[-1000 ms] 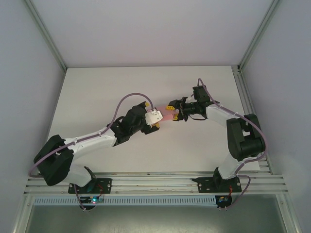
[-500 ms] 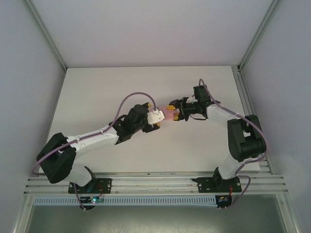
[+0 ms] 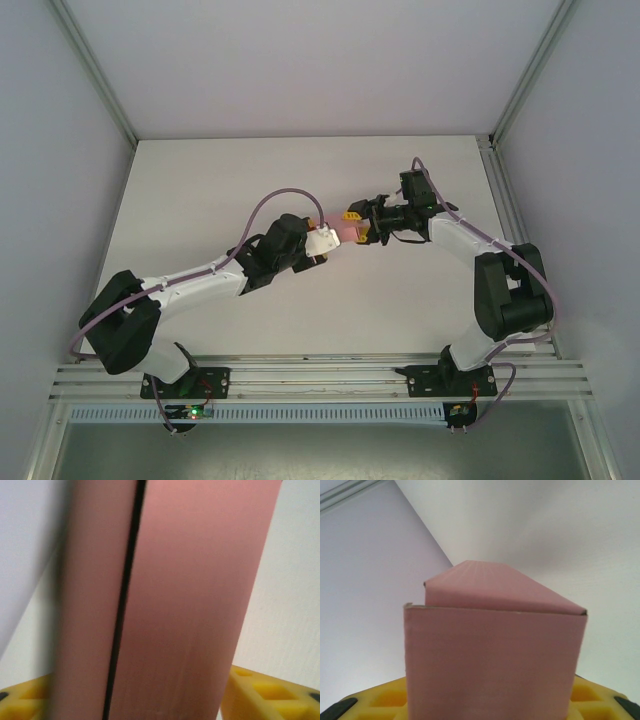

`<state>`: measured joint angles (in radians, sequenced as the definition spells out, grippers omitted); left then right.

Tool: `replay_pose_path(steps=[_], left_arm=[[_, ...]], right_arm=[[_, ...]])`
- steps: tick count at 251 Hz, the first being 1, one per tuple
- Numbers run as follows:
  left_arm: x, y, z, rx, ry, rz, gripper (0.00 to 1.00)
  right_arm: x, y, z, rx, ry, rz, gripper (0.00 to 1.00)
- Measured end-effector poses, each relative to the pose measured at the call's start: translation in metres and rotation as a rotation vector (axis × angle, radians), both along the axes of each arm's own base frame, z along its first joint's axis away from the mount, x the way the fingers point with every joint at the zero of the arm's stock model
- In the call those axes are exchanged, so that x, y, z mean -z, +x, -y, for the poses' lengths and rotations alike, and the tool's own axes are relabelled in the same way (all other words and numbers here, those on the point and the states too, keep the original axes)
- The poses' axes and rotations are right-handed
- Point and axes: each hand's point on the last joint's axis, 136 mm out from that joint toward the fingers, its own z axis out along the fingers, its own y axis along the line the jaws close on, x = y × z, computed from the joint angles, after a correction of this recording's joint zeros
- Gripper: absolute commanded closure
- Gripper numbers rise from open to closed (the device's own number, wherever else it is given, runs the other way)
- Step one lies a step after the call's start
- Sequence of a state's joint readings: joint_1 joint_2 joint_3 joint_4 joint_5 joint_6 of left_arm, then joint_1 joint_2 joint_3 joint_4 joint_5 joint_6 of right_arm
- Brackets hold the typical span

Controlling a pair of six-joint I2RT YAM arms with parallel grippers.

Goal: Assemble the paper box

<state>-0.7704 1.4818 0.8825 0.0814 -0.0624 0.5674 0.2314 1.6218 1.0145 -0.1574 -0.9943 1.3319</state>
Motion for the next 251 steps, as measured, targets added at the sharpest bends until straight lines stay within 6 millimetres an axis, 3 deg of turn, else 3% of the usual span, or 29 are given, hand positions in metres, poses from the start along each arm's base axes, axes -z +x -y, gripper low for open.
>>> replay_pose_path(steps=[17,32,54,86,100,134,166,192,208,232,251], left_arm=[[0.000,0.001,-0.001,-0.007,0.005,0.006,0.49],[0.000,0.001,-0.001,-0.006,0.011,0.011,0.52],[0.000,0.001,-0.002,-0.005,0.014,0.012,0.53],[0.001,0.000,-0.001,0.002,0.010,0.001,0.53],[0.004,-0.003,-0.001,0.008,0.014,-0.015,0.57],[0.013,-0.013,-0.006,0.015,0.041,-0.087,0.63],[0.020,-0.029,-0.011,0.048,0.069,-0.213,0.61],[0.023,-0.038,-0.023,0.061,0.098,-0.327,0.61],[0.023,-0.042,-0.028,0.070,0.110,-0.399,0.61],[0.024,-0.045,-0.033,0.086,0.112,-0.501,0.60],[0.024,-0.052,-0.035,0.130,0.105,-0.580,0.58]], right_arm=[[0.001,-0.001,0.000,0.000,-0.001,-0.005,0.62],[0.001,-0.001,0.000,-0.001,-0.002,-0.008,0.54],[0.002,-0.002,0.000,-0.006,-0.006,-0.003,0.50],[0.002,-0.003,0.003,-0.018,-0.040,0.046,0.22],[0.001,-0.002,0.008,-0.019,-0.072,0.098,0.02],[-0.012,0.014,0.043,0.044,-0.255,0.298,0.02],[-0.048,0.031,0.094,0.113,-0.716,0.657,0.02],[-0.101,0.013,0.094,0.075,-1.042,1.029,0.02],[-0.122,-0.005,0.088,0.064,-1.089,1.201,0.02],[-0.119,-0.021,0.102,0.074,-1.089,1.298,0.02],[-0.104,-0.027,0.098,0.018,-1.019,1.323,0.02]])
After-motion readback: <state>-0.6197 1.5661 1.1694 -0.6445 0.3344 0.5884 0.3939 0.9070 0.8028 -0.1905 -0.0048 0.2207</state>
